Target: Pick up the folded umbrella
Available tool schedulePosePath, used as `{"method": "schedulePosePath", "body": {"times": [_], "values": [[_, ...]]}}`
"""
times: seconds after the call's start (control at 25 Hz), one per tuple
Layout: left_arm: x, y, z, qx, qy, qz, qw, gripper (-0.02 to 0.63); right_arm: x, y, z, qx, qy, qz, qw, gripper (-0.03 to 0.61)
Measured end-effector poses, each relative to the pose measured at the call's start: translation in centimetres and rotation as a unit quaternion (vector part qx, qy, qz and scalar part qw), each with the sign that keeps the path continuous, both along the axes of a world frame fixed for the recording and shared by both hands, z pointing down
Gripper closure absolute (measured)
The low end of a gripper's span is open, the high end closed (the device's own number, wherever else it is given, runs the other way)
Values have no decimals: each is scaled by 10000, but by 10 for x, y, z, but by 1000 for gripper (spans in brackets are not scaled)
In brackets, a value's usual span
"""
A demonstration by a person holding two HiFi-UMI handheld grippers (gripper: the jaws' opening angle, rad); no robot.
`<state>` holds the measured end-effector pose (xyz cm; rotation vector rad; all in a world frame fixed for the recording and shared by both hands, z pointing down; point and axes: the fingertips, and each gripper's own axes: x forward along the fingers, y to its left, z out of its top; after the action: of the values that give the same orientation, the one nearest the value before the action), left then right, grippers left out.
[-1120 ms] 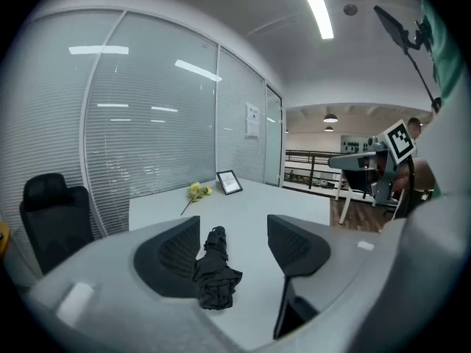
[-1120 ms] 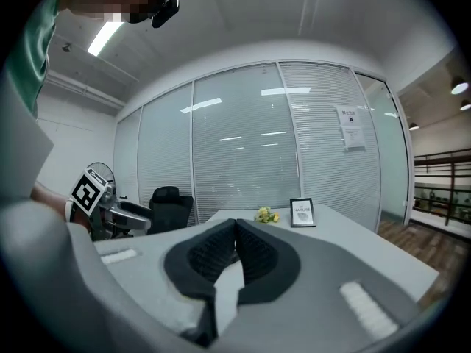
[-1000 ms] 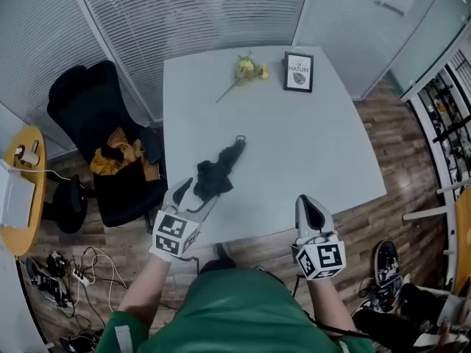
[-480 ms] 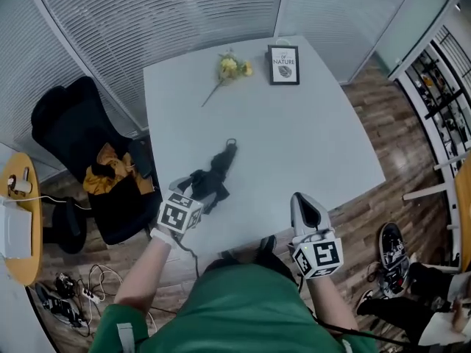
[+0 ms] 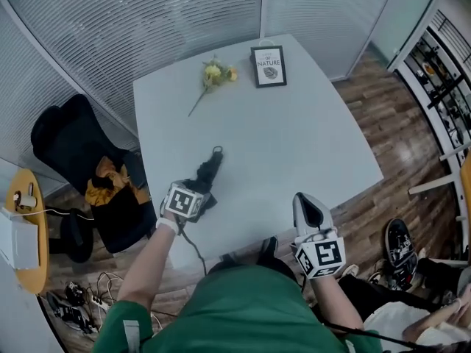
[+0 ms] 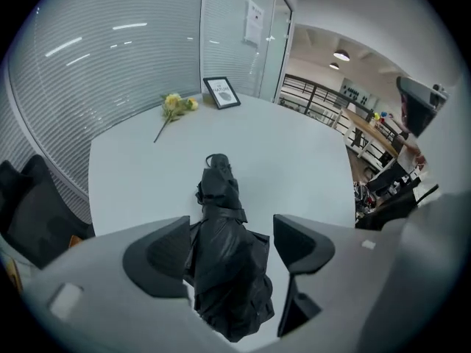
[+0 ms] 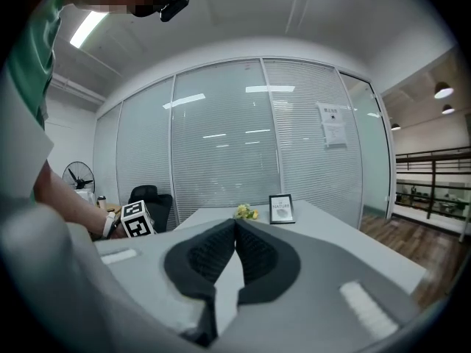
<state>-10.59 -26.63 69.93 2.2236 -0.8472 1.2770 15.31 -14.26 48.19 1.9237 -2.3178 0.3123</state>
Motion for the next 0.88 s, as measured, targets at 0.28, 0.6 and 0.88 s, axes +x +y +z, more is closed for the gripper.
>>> {"method": "schedulePosePath", "body": {"times": [0.28,0.6,0.88], "values": [[2,-11,45,-461,-723,-103,9963,262,45,14,12,-150,-101,422,9989,575],[-6,-14,75,-561,-1262,-147,9903,261,84,36,20,-275,-139,879,9957,575],[-9,-8,86,-761,-1166,-158,9901,262,95,48,22,-324,-189,1000,9943,575]]}}
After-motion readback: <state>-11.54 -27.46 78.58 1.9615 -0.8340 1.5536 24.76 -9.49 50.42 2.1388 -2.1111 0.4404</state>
